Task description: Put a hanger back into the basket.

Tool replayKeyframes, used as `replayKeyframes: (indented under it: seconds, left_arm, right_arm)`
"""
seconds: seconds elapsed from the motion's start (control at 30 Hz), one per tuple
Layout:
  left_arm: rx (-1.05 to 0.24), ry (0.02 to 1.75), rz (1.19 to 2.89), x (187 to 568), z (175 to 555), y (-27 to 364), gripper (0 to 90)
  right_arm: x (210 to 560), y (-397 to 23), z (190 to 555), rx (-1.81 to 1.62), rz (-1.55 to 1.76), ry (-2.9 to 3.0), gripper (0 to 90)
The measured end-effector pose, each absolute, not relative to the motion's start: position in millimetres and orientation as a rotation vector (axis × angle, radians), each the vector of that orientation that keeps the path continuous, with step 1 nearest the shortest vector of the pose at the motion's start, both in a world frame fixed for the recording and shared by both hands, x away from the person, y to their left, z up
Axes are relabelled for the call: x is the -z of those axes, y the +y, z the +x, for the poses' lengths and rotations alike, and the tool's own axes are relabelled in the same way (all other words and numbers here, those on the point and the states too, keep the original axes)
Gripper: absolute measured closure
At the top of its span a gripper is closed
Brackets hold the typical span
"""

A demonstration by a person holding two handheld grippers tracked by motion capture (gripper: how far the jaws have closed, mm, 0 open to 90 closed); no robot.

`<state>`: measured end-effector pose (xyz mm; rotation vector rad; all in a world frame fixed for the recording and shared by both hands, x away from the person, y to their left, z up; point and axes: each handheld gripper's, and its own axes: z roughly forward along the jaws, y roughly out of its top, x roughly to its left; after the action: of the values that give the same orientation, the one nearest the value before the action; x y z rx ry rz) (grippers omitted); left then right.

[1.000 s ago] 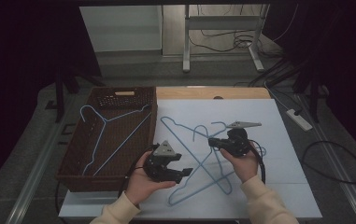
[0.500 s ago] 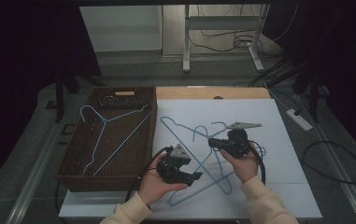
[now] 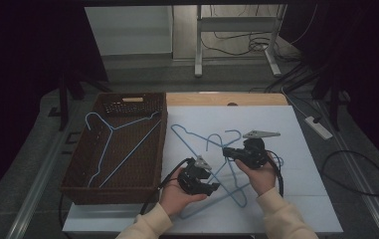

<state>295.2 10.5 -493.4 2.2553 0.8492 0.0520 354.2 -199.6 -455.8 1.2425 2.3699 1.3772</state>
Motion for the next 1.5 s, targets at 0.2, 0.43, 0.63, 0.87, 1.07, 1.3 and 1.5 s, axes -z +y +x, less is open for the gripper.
replayKeyframes:
  seconds: [0.2,0.43,0.63,0.87,1.07,1.3,1.5]
  left_arm:
    - [-0.015,0.871,2.258,499.3,299.4,10.2,75.2]
    - [-0.011,0.879,2.224,496.7,298.2,12.1,85.1]
    - [-0.016,0.862,2.182,492.0,296.5,15.3,85.4]
    - [-0.003,0.823,2.126,484.7,292.1,17.8,85.5]
    - [0.008,0.793,2.094,477.3,288.8,20.5,85.6]
    - [-0.008,0.777,2.069,467.4,285.1,25.6,85.6]
    - [-0.023,0.763,2.044,453.9,281.4,34.0,85.6]
  right_arm:
    - [453.6,-201.5,352.4,-1.395,1.227,2.358,85.7]
    - [449.5,-207.2,347.0,-1.426,1.189,2.344,85.4]
    - [442.4,-222.4,333.9,-1.480,1.134,2.295,66.1]
    - [443.9,-251.2,308.1,-1.485,1.078,2.214,44.9]
    - [456.3,-278.3,287.7,-1.451,1.093,2.157,40.4]
    - [461.7,-293.1,280.5,-1.422,1.080,2.138,38.0]
    - [464.9,-302.1,283.3,-1.396,1.069,2.138,37.5]
